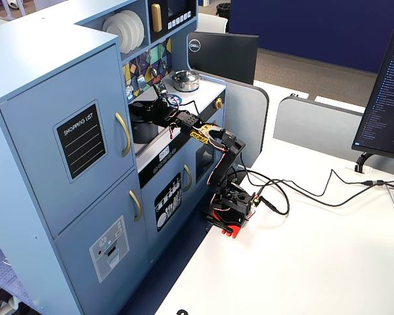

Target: Pick up the lid from the counter and put it on the gray recipient

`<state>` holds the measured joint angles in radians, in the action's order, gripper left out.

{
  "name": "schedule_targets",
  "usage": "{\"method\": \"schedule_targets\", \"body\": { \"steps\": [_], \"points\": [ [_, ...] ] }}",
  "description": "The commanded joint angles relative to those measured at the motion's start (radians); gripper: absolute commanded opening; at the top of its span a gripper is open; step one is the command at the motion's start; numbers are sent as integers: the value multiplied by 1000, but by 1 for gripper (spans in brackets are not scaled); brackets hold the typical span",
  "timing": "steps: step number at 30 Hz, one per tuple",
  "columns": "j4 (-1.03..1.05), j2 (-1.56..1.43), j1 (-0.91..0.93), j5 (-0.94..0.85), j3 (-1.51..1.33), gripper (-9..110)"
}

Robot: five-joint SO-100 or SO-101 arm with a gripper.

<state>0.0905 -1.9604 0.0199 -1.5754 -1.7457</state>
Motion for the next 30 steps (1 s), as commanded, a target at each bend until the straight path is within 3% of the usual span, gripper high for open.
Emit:
{"method": "schedule_targets", "body": {
  "steps": [1,14,18,22,26,30],
  "points": [
    [-38,-5,35,3,6,0],
    [-20,-60,38,-29,-71,0],
    [23,-71,44,-6,-57,24],
    [190,-112,35,-37,32,31],
    [311,-233,34,-87,51,28],
    [594,-440,21,-75,55,24]
  ]
}}
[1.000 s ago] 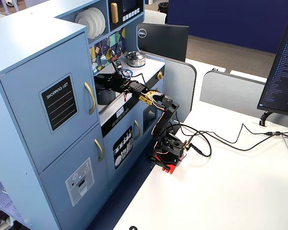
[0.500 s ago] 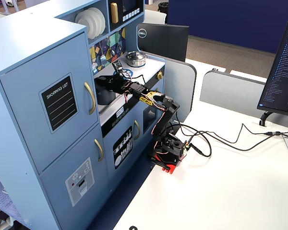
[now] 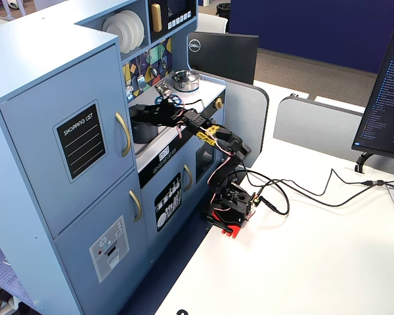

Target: Pick up the lid from the counter and put it on the gray recipient

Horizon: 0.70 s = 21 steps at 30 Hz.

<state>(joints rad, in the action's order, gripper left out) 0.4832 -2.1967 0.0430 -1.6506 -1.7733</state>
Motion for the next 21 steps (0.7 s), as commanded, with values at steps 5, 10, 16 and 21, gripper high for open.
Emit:
{"method": "schedule_targets", "body": {
  "steps": [5,10,16,21],
  "points": [
    [606,-454,17,43,64,22],
    [876,-678,23,124,-129,7],
    [885,-819,46,219,-543,0],
    [680,-857,41,287,-888,0]
  ]
}}
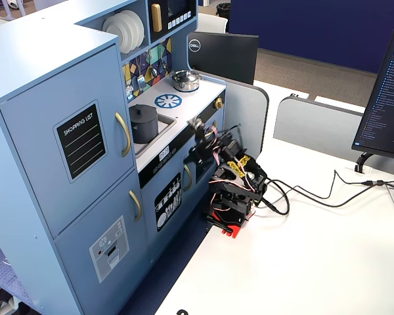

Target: Pick up the lid from the counter and put it on the gray recipient

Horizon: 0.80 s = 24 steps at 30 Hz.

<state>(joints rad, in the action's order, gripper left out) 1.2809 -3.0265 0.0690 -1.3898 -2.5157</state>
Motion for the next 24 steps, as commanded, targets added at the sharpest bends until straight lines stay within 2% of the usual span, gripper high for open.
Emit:
{"method": "schedule_targets", "body": {
  "steps": [1,4,6,15,20,24],
  "points": [
    [-150,-31,14,15,-207,0],
    [-235,-40,9,-9,-368,0],
    [-236,-43,3,-98,-445,0],
    [120,-118,-21,-166,-486,1],
    [233,-146,-31,-186,-486,3],
    [250,-152,-41,-133,-486,4]
  ]
}}
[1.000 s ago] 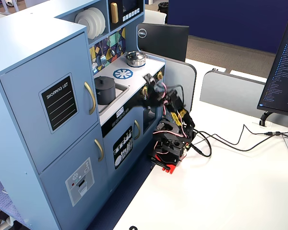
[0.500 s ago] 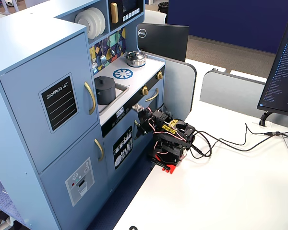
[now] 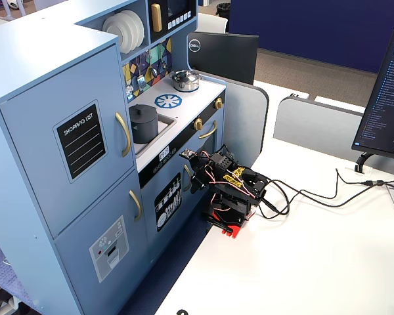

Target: Pick up the lid from the counter and put it on the gray recipient

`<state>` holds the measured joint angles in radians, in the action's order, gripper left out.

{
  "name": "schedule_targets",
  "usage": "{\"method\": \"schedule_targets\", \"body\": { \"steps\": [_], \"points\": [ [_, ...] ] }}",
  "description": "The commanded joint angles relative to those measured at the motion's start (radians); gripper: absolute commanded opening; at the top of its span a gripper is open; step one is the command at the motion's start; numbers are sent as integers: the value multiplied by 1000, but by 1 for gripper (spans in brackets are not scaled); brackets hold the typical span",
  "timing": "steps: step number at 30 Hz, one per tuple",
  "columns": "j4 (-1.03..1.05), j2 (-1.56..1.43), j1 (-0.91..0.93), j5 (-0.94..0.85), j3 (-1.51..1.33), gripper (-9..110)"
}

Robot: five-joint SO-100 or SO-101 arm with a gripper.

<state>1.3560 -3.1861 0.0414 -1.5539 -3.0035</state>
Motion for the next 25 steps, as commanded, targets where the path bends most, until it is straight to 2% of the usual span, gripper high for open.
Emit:
{"method": "schedule_targets", "body": {
  "steps": [1,25],
  "points": [
    [175,8,-11,31,2,4],
    [175,8,-11,41,2,5]
  ]
}}
